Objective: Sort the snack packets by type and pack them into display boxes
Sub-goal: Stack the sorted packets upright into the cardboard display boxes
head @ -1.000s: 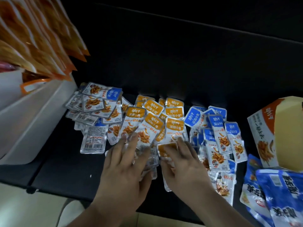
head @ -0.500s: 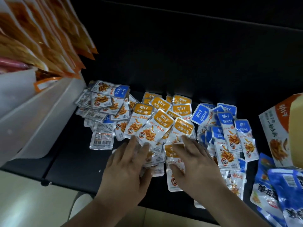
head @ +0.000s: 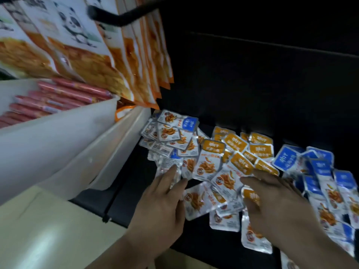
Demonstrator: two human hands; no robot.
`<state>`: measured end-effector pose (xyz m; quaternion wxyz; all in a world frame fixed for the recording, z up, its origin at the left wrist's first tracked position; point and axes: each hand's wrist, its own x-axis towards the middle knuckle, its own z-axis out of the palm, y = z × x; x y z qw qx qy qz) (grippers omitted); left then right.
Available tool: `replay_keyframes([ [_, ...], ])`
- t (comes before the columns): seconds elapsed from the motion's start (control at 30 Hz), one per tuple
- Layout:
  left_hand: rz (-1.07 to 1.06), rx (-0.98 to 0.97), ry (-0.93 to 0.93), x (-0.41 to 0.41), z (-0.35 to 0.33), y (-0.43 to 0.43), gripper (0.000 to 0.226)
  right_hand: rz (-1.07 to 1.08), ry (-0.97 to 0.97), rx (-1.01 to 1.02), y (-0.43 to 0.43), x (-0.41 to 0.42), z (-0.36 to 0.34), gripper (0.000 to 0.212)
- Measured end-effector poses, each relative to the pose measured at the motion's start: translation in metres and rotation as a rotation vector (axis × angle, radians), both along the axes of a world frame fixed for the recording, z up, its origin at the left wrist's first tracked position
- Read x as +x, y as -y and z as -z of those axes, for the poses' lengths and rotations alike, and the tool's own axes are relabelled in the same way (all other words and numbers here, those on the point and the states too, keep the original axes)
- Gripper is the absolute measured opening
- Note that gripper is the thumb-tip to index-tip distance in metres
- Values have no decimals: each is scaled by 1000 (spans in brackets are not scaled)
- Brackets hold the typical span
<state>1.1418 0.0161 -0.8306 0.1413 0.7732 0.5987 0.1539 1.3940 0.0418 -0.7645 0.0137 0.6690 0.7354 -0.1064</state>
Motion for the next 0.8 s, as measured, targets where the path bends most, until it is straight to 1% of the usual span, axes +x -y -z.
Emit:
replay_keyframes([
  [0.07, -23, 25, 11, -5, -1, -20, 48, -3, -158, 1, -6, -12, -8, 53],
  [0.13, -8, 60, -44, -9, -6, -50, 52, -36, -238, -28, -16, -25, -9, 55],
  [0.2, 6, -25, -154, -13, -13, -86, 73, -105, -255, -91, -26, -40, -1, 57],
  [0.27, 17, -184, -289, -14, -20, -121, 99, -143, -259, -121, -36, -52, 5, 58],
  [0.3, 26, -248, -344, -14, -21, -134, 107, -163, -253, -113, -40, -56, 9, 58],
  [0.33, 38, -299, -382, -13, -20, -143, 110, -183, -245, -114, -43, -60, 12, 59],
  [0.4, 43, -363, -409, -14, -14, -149, 104, -212, -248, -141, -45, -65, 17, 61],
  [0.43, 31, -353, -407, -15, -11, -147, 98, -225, -248, -148, -44, -66, 21, 61],
  [0.57, -25, -192, -380, -20, 7, -114, 72, -228, -318, -102, -37, -58, 32, 59],
  [0.6, -35, -182, -361, -22, 12, -104, 69, -212, -347, -94, -35, -56, 34, 58],
  [0.67, -55, -208, -351, -26, 17, -83, 73, -200, -382, -95, -32, -53, 35, 55],
  [0.8, -94, -174, -374, -37, 18, -45, 69, -246, -362, -81, -26, -58, 39, 51],
])
